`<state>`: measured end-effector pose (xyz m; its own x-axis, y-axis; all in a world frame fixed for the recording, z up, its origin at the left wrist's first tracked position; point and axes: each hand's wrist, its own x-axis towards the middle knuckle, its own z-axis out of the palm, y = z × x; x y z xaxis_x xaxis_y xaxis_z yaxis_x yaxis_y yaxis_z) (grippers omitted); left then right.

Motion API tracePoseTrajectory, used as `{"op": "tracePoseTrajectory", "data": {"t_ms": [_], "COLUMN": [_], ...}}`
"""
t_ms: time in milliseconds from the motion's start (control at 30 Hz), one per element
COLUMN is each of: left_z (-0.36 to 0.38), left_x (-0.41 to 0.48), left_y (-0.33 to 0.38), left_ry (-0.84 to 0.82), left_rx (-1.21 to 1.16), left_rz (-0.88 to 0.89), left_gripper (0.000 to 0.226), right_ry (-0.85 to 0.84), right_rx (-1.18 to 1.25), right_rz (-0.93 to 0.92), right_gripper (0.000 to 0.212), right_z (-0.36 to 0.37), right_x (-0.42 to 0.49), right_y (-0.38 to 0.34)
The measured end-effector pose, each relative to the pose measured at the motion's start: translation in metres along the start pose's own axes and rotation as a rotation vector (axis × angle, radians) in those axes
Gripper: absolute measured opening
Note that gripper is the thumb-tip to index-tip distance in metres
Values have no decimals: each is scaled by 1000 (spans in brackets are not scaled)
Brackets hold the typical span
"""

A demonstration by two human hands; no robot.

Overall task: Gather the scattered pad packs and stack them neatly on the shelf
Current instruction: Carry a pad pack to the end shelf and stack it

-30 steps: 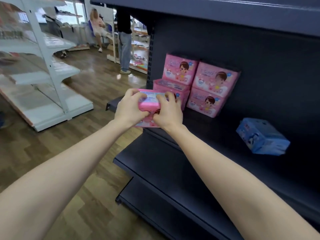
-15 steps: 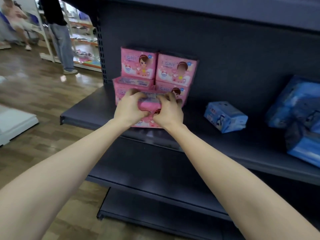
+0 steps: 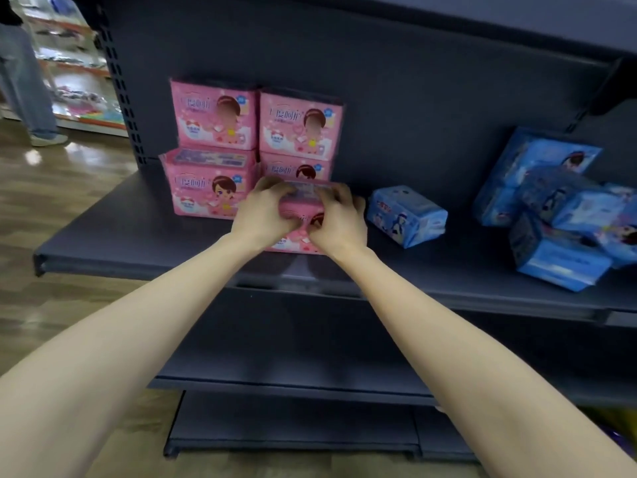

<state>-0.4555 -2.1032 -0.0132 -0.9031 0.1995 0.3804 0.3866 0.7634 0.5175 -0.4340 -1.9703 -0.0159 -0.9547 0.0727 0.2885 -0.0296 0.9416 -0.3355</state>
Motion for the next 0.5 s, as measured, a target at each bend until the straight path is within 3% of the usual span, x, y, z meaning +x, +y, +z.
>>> {"op": "tracePoseTrajectory", "data": {"t_ms": [500], "left_z": [9], "left_x": [29], "left_y": [-9], "left_ry": [-57], "left_rx": [54], "left_rz": [106], "left_gripper": [54], "right_ry": [63], "right_rx": [-20], "right_rz": [-64], "right_gripper": [58], "right_z": [15], "right_x": [28], "right_y": [7]}}
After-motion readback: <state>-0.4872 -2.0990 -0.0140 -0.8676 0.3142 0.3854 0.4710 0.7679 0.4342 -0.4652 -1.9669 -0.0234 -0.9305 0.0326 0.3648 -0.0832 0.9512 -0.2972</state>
